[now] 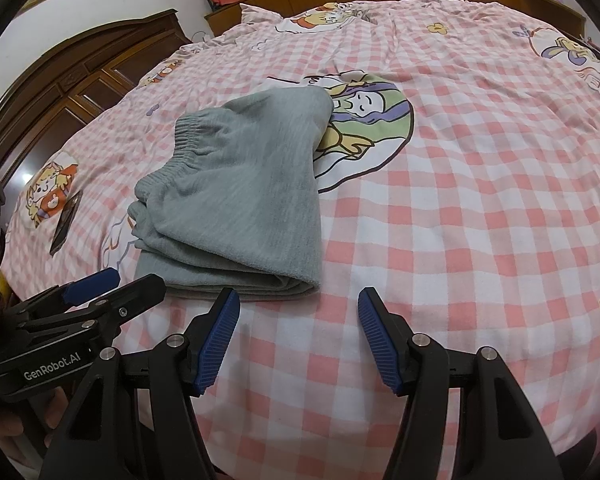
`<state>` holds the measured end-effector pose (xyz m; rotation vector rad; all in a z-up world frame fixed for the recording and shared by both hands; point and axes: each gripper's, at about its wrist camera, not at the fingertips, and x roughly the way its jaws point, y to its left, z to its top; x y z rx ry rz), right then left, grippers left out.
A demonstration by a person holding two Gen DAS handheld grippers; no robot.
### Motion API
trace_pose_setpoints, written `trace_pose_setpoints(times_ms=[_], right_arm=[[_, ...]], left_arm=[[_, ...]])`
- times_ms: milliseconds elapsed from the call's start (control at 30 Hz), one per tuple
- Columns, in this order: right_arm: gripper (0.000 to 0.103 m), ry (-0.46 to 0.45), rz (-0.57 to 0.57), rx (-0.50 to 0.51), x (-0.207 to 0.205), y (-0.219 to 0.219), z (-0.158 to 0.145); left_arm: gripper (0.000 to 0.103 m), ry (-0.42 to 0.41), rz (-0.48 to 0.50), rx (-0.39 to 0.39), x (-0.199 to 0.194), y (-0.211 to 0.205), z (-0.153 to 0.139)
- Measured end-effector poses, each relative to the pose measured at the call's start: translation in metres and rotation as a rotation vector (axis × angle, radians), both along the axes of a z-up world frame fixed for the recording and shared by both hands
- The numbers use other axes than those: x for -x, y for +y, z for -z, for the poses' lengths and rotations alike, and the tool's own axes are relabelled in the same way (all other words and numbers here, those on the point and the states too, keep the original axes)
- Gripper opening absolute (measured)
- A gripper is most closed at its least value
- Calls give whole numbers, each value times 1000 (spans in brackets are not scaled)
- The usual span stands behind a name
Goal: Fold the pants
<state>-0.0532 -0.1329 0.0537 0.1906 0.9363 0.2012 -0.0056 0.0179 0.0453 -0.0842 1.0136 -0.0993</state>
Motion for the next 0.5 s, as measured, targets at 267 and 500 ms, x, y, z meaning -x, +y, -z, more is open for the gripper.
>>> trace_pose_setpoints(times_ms=[267,500], right_arm=[[63,-2,1,-1,0,0,0],[63,-4,3,-6,2,0,-3]], left_arm=[[80,-1,2,-1,1,-1,0],[80,13,-17,-9,3,1,-2]])
